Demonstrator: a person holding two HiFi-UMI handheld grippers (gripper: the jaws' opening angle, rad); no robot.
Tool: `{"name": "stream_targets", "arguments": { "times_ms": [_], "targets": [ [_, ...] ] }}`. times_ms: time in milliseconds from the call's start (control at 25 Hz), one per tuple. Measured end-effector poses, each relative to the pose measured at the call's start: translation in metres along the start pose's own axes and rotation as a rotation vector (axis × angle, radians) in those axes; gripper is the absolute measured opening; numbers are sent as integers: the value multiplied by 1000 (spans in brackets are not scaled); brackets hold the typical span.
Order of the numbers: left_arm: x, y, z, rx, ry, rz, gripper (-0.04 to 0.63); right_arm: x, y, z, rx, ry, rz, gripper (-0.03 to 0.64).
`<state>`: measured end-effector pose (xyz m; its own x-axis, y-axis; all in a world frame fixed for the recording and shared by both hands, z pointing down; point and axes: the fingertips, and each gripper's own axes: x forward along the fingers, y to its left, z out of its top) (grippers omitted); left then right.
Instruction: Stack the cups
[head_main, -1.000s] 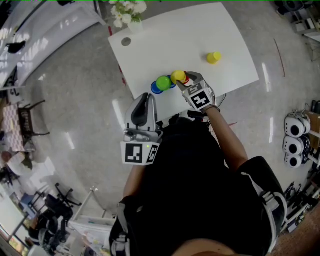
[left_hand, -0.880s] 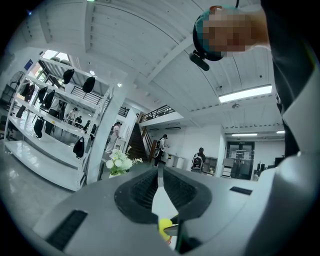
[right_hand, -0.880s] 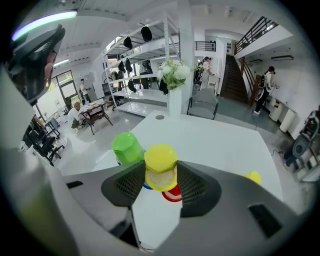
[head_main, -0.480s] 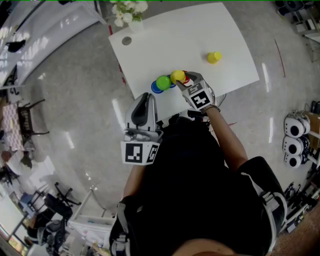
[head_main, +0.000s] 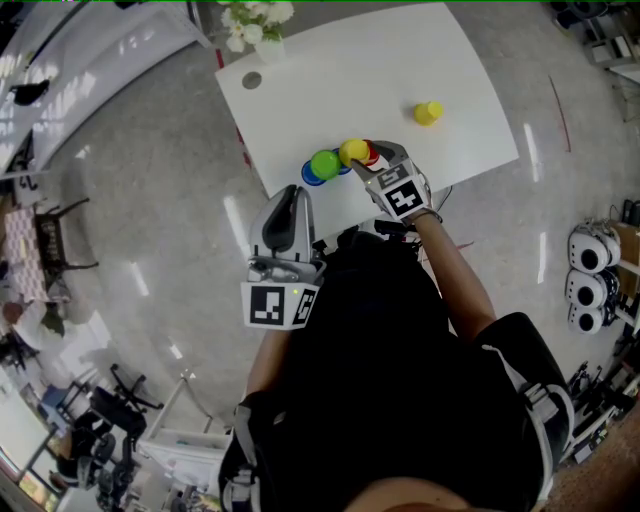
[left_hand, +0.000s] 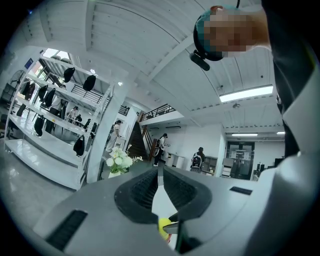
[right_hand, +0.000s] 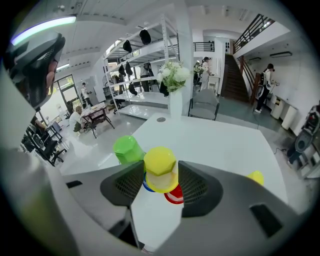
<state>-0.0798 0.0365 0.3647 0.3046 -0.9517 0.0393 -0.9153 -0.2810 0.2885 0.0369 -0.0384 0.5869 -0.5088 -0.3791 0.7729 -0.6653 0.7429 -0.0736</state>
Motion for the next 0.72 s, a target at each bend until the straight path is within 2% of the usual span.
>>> {"name": "stream_targets", "arguments": {
  "times_ms": [360, 720],
  "targets": [
    [11, -7, 1, 4, 6, -25, 51, -18, -11, 13, 39, -67, -19, 235],
    [41, -29, 1, -3, 30, -105, 51, -48, -62, 18, 159, -179, -118, 235]
  ]
}}
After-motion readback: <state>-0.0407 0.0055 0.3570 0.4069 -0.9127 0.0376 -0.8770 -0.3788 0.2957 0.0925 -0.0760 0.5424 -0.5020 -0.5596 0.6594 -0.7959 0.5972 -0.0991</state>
